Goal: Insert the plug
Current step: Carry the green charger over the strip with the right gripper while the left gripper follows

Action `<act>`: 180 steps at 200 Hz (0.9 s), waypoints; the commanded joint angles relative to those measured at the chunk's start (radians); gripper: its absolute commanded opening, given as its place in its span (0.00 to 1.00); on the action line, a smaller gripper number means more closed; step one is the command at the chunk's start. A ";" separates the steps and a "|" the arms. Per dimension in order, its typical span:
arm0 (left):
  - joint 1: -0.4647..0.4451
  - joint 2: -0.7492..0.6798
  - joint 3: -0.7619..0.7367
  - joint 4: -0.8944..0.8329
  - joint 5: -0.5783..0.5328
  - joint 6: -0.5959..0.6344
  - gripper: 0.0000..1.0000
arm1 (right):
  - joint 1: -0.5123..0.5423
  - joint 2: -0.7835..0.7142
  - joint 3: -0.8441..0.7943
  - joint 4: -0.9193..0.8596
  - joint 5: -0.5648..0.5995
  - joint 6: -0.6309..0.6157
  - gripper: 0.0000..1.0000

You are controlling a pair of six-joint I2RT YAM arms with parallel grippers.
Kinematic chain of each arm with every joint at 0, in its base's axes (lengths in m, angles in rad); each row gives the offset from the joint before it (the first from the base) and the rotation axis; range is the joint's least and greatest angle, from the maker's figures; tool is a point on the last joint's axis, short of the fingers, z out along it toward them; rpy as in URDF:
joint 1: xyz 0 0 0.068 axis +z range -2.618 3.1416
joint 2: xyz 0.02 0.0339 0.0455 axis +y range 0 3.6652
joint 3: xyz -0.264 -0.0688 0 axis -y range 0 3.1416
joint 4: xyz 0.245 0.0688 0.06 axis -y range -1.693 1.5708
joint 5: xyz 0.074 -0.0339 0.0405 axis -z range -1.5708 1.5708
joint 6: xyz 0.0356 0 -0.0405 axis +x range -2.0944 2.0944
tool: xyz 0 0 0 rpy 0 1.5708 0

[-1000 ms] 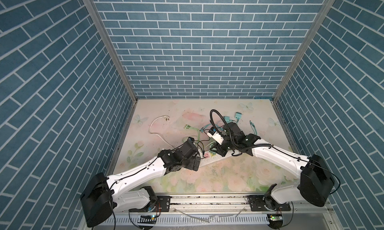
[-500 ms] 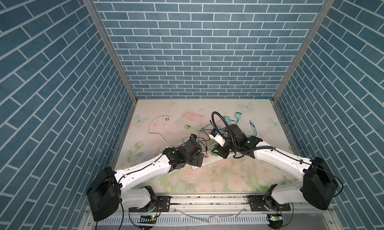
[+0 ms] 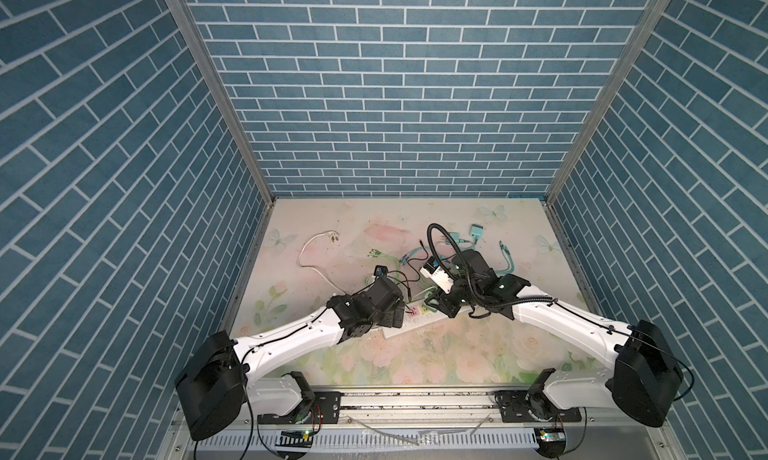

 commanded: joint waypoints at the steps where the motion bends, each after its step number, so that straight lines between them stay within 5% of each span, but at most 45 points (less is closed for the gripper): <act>1: 0.009 0.012 -0.006 0.016 -0.027 -0.011 1.00 | 0.003 -0.025 -0.031 -0.003 0.005 0.012 0.00; 53: 0.017 0.053 -0.009 0.018 -0.022 -0.040 1.00 | 0.009 -0.028 -0.074 0.054 -0.088 -0.001 0.00; 180: 0.034 0.031 -0.092 0.037 -0.005 -0.083 1.00 | 0.078 0.097 -0.088 0.314 -0.090 -0.057 0.00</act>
